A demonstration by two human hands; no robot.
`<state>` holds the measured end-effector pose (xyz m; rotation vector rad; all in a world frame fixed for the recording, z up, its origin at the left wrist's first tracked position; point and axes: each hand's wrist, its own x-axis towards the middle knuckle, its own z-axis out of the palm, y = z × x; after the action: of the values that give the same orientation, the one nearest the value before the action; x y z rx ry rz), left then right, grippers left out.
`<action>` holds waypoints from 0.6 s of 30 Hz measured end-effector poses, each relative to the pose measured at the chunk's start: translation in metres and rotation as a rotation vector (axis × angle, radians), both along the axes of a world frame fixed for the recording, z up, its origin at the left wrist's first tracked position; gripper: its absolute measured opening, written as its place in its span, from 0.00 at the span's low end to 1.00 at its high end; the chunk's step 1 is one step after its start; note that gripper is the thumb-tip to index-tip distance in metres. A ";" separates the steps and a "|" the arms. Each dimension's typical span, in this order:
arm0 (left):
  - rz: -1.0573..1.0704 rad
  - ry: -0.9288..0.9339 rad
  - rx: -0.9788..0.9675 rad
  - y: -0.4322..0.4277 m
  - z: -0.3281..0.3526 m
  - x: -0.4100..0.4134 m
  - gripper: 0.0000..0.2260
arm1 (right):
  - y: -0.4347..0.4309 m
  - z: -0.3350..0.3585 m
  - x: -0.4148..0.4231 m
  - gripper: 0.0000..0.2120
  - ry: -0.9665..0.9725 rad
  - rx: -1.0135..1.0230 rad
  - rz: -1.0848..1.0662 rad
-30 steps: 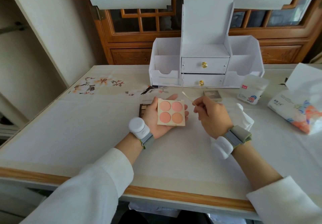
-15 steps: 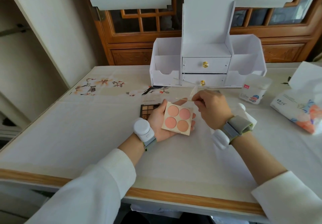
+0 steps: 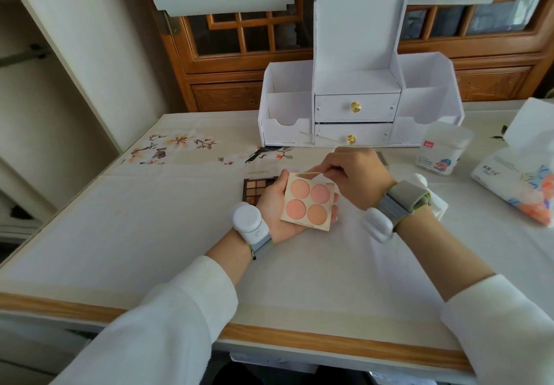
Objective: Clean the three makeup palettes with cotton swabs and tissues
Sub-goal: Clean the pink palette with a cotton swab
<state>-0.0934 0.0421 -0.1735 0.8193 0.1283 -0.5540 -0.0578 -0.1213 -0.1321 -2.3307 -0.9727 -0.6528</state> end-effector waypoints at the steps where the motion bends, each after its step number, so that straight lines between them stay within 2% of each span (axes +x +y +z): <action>1: -0.001 0.001 0.004 0.000 0.000 0.000 0.28 | 0.000 0.002 0.001 0.07 -0.009 -0.007 0.003; 6: -0.018 -0.038 -0.041 -0.001 -0.003 0.000 0.28 | 0.001 0.006 0.011 0.07 -0.026 -0.009 -0.006; 11: -0.011 -0.070 -0.022 -0.001 -0.001 -0.002 0.26 | 0.002 0.007 0.018 0.06 -0.057 0.115 -0.123; 18: 0.022 -0.044 -0.029 -0.001 -0.002 0.001 0.26 | 0.001 0.003 0.009 0.08 -0.024 0.022 0.040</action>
<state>-0.0925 0.0413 -0.1754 0.8002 0.0885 -0.5151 -0.0488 -0.1200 -0.1290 -2.2830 -1.0159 -0.6736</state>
